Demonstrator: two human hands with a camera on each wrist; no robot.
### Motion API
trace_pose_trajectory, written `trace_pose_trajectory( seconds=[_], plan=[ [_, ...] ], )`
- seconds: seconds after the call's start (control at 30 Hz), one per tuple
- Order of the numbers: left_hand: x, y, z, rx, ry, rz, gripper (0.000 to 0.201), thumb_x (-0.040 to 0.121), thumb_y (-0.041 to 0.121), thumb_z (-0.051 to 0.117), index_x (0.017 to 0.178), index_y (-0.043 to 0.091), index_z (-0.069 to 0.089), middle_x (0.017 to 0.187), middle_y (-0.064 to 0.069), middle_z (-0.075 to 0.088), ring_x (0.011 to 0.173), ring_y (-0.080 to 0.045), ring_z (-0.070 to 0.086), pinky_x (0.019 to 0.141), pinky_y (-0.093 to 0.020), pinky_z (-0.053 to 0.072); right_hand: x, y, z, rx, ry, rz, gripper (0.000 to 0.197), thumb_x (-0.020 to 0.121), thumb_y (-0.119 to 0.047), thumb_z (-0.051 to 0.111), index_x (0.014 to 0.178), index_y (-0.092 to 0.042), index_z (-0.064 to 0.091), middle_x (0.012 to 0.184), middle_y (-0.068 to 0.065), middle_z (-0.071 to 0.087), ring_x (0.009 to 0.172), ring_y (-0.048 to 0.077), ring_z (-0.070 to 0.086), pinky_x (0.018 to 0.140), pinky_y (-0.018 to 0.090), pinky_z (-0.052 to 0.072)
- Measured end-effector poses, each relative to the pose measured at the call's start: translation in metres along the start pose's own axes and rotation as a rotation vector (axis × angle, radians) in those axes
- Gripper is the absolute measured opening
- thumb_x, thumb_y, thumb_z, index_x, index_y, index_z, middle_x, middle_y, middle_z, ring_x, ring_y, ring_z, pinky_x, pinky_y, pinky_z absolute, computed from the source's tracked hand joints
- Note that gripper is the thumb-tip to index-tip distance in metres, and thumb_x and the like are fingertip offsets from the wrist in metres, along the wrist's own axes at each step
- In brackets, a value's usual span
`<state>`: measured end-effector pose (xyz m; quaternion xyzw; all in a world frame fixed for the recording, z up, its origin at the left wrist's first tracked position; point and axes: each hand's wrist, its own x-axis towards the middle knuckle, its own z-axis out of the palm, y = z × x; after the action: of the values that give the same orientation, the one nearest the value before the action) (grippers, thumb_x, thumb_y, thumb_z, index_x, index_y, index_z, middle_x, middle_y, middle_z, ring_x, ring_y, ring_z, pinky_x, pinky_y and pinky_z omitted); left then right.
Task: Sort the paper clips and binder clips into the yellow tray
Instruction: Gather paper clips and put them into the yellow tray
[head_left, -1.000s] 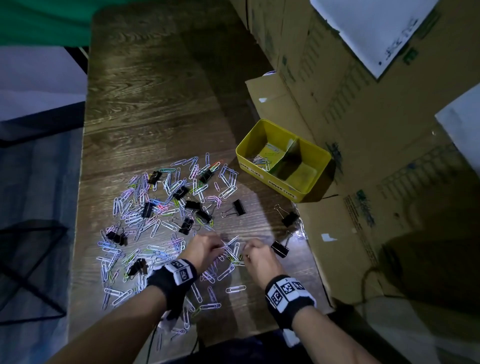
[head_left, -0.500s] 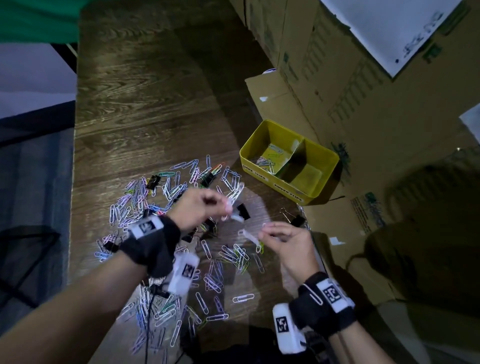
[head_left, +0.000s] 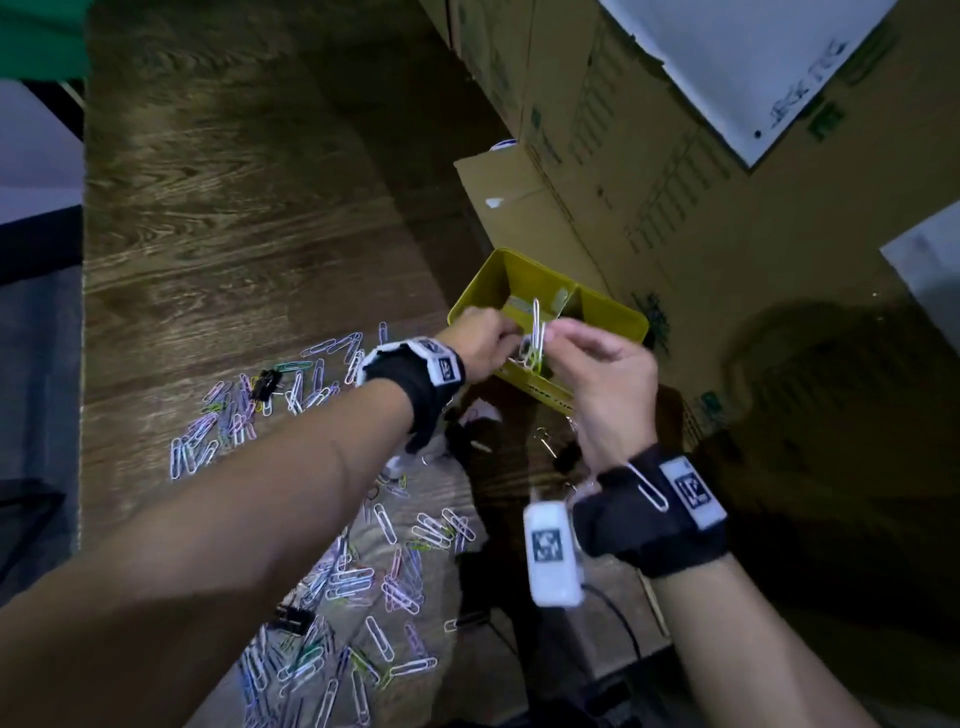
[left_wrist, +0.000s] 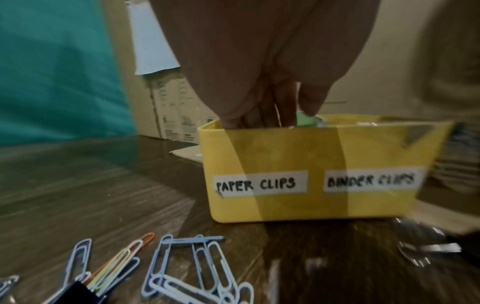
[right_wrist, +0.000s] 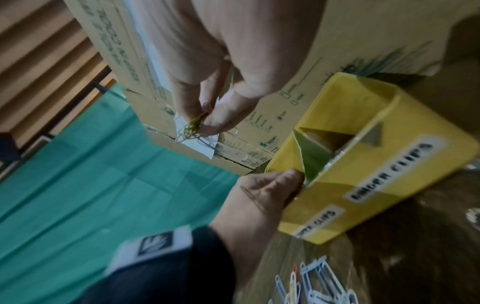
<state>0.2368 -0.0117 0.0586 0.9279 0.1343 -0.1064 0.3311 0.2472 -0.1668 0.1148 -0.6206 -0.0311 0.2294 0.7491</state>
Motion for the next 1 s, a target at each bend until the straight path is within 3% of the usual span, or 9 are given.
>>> trace_pose_trajectory(
  seconds=[0.07, 0.23, 0.4, 0.53, 0.63, 0.77, 0.87, 0.93, 1.0],
  plan=[
    [-0.011, -0.001, 0.007, 0.056, -0.089, 0.06, 0.02, 0.09, 0.026, 0.054, 0.083, 0.009, 0.061, 0.079, -0.012, 0.062, 0.081, -0.036, 0.059, 0.07, -0.033, 0.046, 0.025, 0.0, 0.011, -0.076, 0.045, -0.008, 0.021, 0.077, 0.003, 0.072, 0.071, -0.017, 0.072, 0.075, -0.001, 0.072, 0.076, 0.013, 0.066, 0.072, 0.022, 0.054],
    [-0.033, -0.005, 0.02, 0.264, -0.1, 0.089, 0.017, 0.084, 0.004, 0.048, 0.095, 0.004, 0.062, 0.107, -0.016, 0.062, 0.102, -0.03, 0.054, 0.091, -0.033, 0.034, 0.083, 0.027, 0.034, -0.506, 0.066, -0.058, 0.009, 0.073, -0.01, 0.076, 0.071, -0.018, 0.073, 0.072, 0.0, 0.071, 0.07, 0.015, 0.067, 0.074, 0.027, 0.056],
    [-0.049, -0.016, 0.026, 0.288, -0.121, 0.255, 0.015, 0.092, 0.017, 0.049, 0.081, 0.011, 0.058, 0.088, -0.008, 0.061, 0.087, -0.024, 0.055, 0.089, -0.037, 0.035, 0.091, 0.059, 0.027, -0.994, -0.116, -0.012, 0.004, 0.079, -0.014, 0.072, 0.076, -0.018, 0.072, 0.085, 0.004, 0.074, 0.076, 0.017, 0.067, 0.077, 0.031, 0.057],
    [-0.069, -0.025, 0.033, 0.207, 0.061, 0.381, 0.015, 0.09, 0.016, 0.051, 0.096, 0.009, 0.062, 0.095, -0.009, 0.062, 0.095, -0.023, 0.055, 0.095, -0.033, 0.037, 0.07, 0.053, 0.02, -1.11, -0.315, -0.018, 0.023, 0.082, -0.025, 0.071, 0.105, -0.022, 0.071, 0.097, 0.003, 0.073, 0.089, 0.016, 0.067, 0.088, 0.033, 0.054],
    [-0.101, -0.034, 0.03, 0.112, 0.199, 0.386, 0.021, 0.085, 0.011, 0.052, 0.102, 0.011, 0.064, 0.101, -0.006, 0.062, 0.097, -0.018, 0.052, 0.091, -0.025, 0.038, 0.039, 0.039, 0.015, -1.042, -0.349, -0.182, 0.023, 0.084, -0.027, 0.069, 0.107, -0.022, 0.072, 0.103, 0.005, 0.073, 0.086, 0.016, 0.065, 0.09, 0.034, 0.052],
    [-0.165, -0.042, 0.034, 0.098, -0.269, 0.174, 0.017, 0.088, 0.018, 0.05, 0.09, 0.024, 0.066, 0.091, 0.007, 0.066, 0.079, -0.01, 0.061, 0.076, -0.02, 0.049, -0.014, 0.047, 0.002, -0.888, -0.548, -0.053, 0.014, 0.083, -0.025, 0.071, 0.096, -0.021, 0.074, 0.098, -0.008, 0.072, 0.081, 0.002, 0.065, 0.081, 0.019, 0.051],
    [-0.206, -0.034, 0.05, 0.148, -0.661, 0.091, 0.028, 0.09, 0.018, 0.043, 0.065, 0.028, 0.047, 0.064, 0.013, 0.049, 0.056, 0.004, 0.047, 0.049, -0.003, 0.037, -0.044, 0.084, -0.017, -0.991, -0.934, 0.227, 0.016, 0.082, -0.034, 0.071, 0.09, -0.02, 0.074, 0.09, -0.007, 0.073, 0.081, 0.004, 0.066, 0.082, 0.027, 0.053],
    [-0.228, -0.035, 0.07, 0.212, -0.84, 0.049, 0.028, 0.089, 0.014, 0.045, 0.064, 0.025, 0.037, 0.065, 0.005, 0.047, 0.052, -0.008, 0.043, 0.044, -0.005, 0.033, -0.065, 0.112, -0.029, -1.114, -1.205, 0.448, 0.022, 0.085, -0.033, 0.069, 0.091, -0.013, 0.074, 0.085, 0.0, 0.073, 0.064, 0.0, 0.063, 0.066, 0.02, 0.052],
    [-0.241, -0.037, 0.089, 0.285, -0.948, 0.045, 0.026, 0.087, 0.015, 0.049, 0.062, 0.016, 0.04, 0.061, -0.004, 0.046, 0.059, -0.022, 0.046, 0.054, -0.02, 0.04, -0.087, 0.133, -0.038, -1.187, -1.382, 0.684, 0.023, 0.087, -0.03, 0.067, 0.089, -0.008, 0.071, 0.075, 0.001, 0.07, 0.047, -0.004, 0.058, 0.049, 0.012, 0.048]
  ],
)
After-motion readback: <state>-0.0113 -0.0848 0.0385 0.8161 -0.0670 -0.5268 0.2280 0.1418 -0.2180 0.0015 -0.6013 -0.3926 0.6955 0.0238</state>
